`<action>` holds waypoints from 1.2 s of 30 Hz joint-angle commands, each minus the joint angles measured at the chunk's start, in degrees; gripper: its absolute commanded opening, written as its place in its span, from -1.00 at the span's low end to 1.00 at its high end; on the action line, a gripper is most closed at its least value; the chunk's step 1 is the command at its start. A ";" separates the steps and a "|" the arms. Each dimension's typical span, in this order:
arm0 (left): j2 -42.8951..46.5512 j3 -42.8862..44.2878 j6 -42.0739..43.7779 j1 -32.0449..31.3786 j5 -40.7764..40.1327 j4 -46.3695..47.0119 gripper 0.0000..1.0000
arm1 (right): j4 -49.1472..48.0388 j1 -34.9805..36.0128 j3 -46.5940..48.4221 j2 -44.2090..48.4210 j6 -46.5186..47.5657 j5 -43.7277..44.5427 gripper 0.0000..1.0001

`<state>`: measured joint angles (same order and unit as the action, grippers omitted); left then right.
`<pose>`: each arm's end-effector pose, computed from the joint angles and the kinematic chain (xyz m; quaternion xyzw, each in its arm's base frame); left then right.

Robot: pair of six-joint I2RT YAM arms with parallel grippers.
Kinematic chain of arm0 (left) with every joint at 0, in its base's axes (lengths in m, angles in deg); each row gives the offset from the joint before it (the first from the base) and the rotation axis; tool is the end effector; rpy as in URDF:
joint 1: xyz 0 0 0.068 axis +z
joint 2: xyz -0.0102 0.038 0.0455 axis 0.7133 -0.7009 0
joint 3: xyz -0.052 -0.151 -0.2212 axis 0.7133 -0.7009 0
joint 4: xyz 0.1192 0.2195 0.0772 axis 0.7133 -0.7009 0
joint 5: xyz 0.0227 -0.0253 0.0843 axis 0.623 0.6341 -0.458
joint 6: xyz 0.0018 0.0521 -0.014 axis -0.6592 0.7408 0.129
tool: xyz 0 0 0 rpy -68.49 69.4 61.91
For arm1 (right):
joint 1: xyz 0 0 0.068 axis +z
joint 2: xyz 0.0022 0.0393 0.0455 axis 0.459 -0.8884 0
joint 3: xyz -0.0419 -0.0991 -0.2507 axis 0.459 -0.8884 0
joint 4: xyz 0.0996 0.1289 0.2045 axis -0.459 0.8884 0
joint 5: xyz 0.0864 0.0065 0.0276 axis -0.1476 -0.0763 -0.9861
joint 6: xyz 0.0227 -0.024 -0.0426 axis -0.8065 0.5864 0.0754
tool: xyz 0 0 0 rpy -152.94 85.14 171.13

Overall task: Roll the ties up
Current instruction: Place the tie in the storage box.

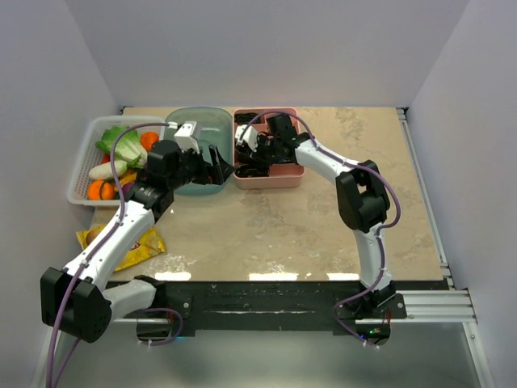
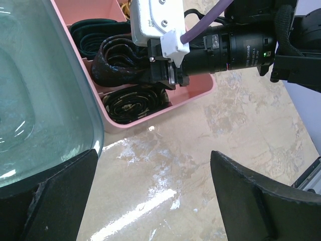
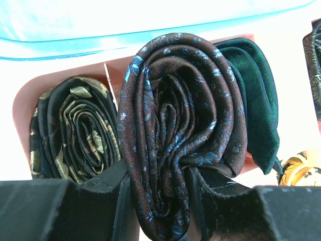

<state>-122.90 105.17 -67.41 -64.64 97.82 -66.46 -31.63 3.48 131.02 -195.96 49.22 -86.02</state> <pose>0.2475 -0.0963 0.3155 0.0431 0.8208 -0.3138 0.4753 0.4177 0.2652 0.2120 -0.6025 0.6710 0.1405 0.4087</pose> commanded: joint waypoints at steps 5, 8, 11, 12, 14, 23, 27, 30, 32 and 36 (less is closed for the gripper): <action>0.52 0.59 0.81 0.77 0.54 2.76 1.00 | 8.80 0.57 6.11 -4.97 0.26 -0.11 -1.00; -0.18 0.77 0.81 0.77 0.62 3.02 0.99 | 11.36 0.48 8.75 -7.51 0.17 -0.37 -1.00; -1.67 1.91 0.54 0.85 0.89 3.11 0.99 | 11.71 0.48 8.76 -8.14 -0.09 -0.55 -1.00; -2.81 2.17 0.54 0.94 0.97 3.02 0.99 | 11.88 0.57 8.58 -8.14 0.08 -0.38 -1.00; -4.31 3.75 0.02 1.03 1.06 2.76 0.99 | 12.15 0.57 8.23 -7.88 0.00 -0.11 -1.00; -12.13 8.24 -2.36 1.91 1.16 4.25 0.96 | 13.03 0.39 6.56 -5.68 -1.58 -0.64 -0.43; -16.08 10.52 -3.32 2.44 0.89 3.99 0.90 | 12.33 0.39 4.28 -3.84 -2.20 -0.55 -0.18; -19.78 12.72 -4.99 2.79 0.80 3.99 0.71 | 10.58 0.39 2.18 -1.90 -2.99 -0.02 0.05; -22.58 14.21 -6.57 3.14 0.36 3.90 0.49 | 8.99 0.48 0.68 -0.23 -3.43 0.07 0.25; -27.33 16.41 -8.16 3.49 3.07 6.09 0.11 | 5.04 0.48 -2.31 1.96 -4.22 0.15 0.46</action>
<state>-146.60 117.78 -72.98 -61.97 98.43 -64.36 -29.16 3.27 132.49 -196.60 47.23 -85.98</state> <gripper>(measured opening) 0.623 0.694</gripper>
